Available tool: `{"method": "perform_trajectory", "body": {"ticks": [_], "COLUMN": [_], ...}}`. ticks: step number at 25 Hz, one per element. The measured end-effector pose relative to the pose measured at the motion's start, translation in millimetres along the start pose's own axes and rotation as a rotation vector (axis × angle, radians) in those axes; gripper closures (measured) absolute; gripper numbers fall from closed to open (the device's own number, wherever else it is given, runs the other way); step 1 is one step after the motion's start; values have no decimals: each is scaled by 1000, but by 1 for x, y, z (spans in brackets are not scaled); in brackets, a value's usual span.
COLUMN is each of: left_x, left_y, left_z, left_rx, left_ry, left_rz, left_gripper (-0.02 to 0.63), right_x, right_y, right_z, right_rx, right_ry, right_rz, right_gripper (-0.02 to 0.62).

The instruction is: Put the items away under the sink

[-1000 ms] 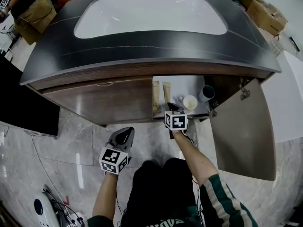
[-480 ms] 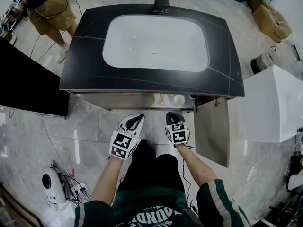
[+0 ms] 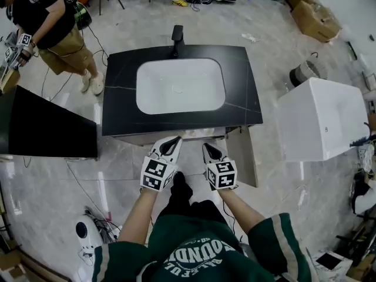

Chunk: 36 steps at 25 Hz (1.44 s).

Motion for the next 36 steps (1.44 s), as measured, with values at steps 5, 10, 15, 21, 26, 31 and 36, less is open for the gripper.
{"method": "perform_trajectory", "body": {"ticks": [5,10,15,21,26,31,36], "left_x": [16,15,12,11,8,7,8], "left_y": [25,41,42,45,43,47,48], "left_z": [-76,-102,-110,-112,-110,-107,-108], "left_rx": [-15,-26,-53,-51,-51,-48,-45], "left_ry": [-55,-89,-80,-76,-67,-66,-63], "left_rz": [-18,1,22,9,16,14,18], "left_gripper": [595,595,595,595,595,595,595], "right_x": [32,42,49,53,52,48,47], "right_y": [28,53,66,61,57,59,63], "right_z": [-82,-136,-160,-166,-163,-162,-163], "right_rx": [13,42,56,56,71,74,71], "right_ry": [-91,-173,-225,-236,-222,-222,-221], "right_rz": [23,-5,-28,-46,-50,-55,-62], "right_gripper": [551,552,554,554,554,554,554]}}
Point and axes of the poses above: the fingertips, and each gripper's own axes: x backward along the fingers, y to its left, z out of its underside, the point moved 1 cm from there along x, backward along the fingers, and after that the axes turned 15 degrees about -x, right-handed, at the moved point
